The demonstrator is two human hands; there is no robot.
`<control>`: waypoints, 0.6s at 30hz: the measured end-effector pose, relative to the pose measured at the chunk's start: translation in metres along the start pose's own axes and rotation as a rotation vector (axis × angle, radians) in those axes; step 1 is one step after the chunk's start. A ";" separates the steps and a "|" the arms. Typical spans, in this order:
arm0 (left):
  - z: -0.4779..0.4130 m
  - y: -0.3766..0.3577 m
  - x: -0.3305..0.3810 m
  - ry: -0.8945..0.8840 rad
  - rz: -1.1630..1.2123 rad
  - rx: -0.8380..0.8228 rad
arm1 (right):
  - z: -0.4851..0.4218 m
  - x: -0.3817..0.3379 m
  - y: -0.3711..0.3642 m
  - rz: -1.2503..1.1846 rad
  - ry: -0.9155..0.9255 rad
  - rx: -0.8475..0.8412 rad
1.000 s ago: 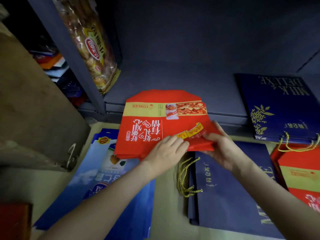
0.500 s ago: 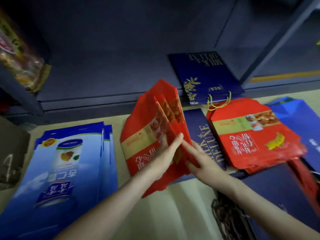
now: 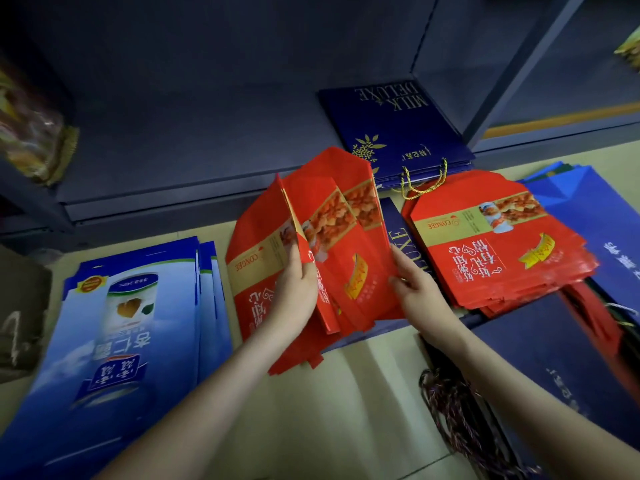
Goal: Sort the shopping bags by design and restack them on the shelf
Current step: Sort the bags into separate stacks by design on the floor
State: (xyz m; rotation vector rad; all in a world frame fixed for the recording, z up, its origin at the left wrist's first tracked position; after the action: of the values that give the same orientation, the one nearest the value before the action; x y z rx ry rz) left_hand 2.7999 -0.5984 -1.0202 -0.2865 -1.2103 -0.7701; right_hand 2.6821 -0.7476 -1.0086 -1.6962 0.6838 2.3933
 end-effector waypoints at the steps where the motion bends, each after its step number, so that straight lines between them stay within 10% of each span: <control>1: 0.001 -0.001 0.005 -0.027 -0.018 0.016 | 0.002 -0.005 -0.003 -0.050 0.005 -0.034; 7: -0.001 -0.035 0.023 -0.021 -0.172 -0.063 | 0.015 -0.014 -0.023 -0.329 -0.008 -0.337; 18: -0.002 -0.038 -0.002 0.095 -0.140 -0.103 | 0.014 0.001 -0.009 -0.344 -0.046 -0.216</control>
State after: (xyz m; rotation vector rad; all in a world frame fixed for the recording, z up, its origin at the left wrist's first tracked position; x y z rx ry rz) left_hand 2.7761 -0.6259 -1.0303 -0.2488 -1.1113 -0.9596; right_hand 2.6731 -0.7338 -1.0079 -1.6652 0.1135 2.3139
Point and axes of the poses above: each hand's wrist, its own z-axis away from the middle knuckle, its own y-axis out of the back of the hand, x = y × z, the point moved 7 cm from there along -z, towards the middle knuckle, and after that the axes turned 8 degrees about -x, right-handed, at the moved point
